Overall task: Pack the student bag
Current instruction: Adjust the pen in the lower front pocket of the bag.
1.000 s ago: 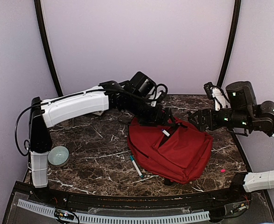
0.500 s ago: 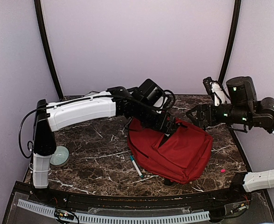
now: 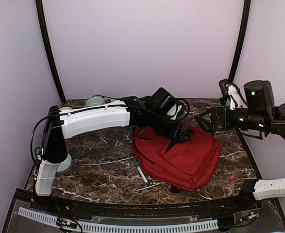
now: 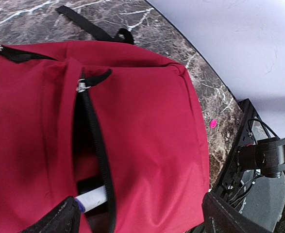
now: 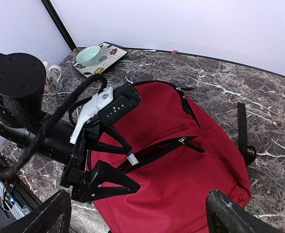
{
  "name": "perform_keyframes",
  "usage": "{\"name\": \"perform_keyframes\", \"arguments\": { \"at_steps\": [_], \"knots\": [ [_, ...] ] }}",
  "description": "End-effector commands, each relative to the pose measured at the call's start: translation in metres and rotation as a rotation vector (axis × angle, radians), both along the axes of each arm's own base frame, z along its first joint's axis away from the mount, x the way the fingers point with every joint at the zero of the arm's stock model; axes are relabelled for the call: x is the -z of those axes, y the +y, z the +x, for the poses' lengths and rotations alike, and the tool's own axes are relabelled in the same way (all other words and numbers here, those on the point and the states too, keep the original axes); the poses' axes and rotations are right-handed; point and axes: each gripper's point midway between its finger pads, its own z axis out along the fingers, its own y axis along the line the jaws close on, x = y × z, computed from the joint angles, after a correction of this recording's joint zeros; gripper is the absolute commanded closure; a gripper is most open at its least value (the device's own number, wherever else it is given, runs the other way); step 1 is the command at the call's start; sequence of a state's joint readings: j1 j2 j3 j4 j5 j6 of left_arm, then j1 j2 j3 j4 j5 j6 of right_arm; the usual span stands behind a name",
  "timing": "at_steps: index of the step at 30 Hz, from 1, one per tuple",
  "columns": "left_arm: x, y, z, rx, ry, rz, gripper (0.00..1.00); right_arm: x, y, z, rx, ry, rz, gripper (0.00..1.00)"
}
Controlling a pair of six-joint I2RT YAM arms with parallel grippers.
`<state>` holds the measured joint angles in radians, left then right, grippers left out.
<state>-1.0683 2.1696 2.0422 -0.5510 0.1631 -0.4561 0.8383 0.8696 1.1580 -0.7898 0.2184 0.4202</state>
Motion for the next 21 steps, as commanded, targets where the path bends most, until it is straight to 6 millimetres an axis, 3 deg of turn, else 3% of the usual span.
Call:
{"name": "perform_keyframes", "arguments": {
  "at_steps": [1, 4, 5, 7, 11, 16, 21],
  "knots": [
    [0.003, -0.02, -0.021, 0.074, 0.037, -0.035, 0.11, -0.002, -0.001, 0.004, 0.019, -0.012, 0.002, 0.03],
    [0.001, -0.029, -0.031, 0.112, 0.053, -0.057, 0.11, -0.003, 0.0, 0.005, 0.015, -0.016, 0.003, 0.03],
    [-0.002, -0.032, -0.034, 0.127, 0.051, -0.068, 0.11, 0.008, 0.001, 0.006, 0.013, -0.001, -0.016, 0.03],
    [-0.01, -0.037, -0.038, 0.15, 0.046, -0.092, 0.11, 0.01, 0.003, 0.006, 0.007, 0.001, -0.018, 0.03],
    [-0.028, -0.036, -0.033, 0.132, 0.01, -0.095, 0.11, 0.01, 0.005, 0.008, 0.002, -0.003, -0.017, 0.03],
    [-0.066, -0.019, -0.019, 0.05, -0.075, -0.072, 0.11, 0.007, 0.007, 0.01, -0.001, -0.017, -0.02, 0.03],
    [-0.099, 0.023, -0.009, -0.071, -0.164, -0.034, 0.08, 0.004, 0.01, 0.011, -0.011, -0.023, -0.013, 0.03]
  ]
}}
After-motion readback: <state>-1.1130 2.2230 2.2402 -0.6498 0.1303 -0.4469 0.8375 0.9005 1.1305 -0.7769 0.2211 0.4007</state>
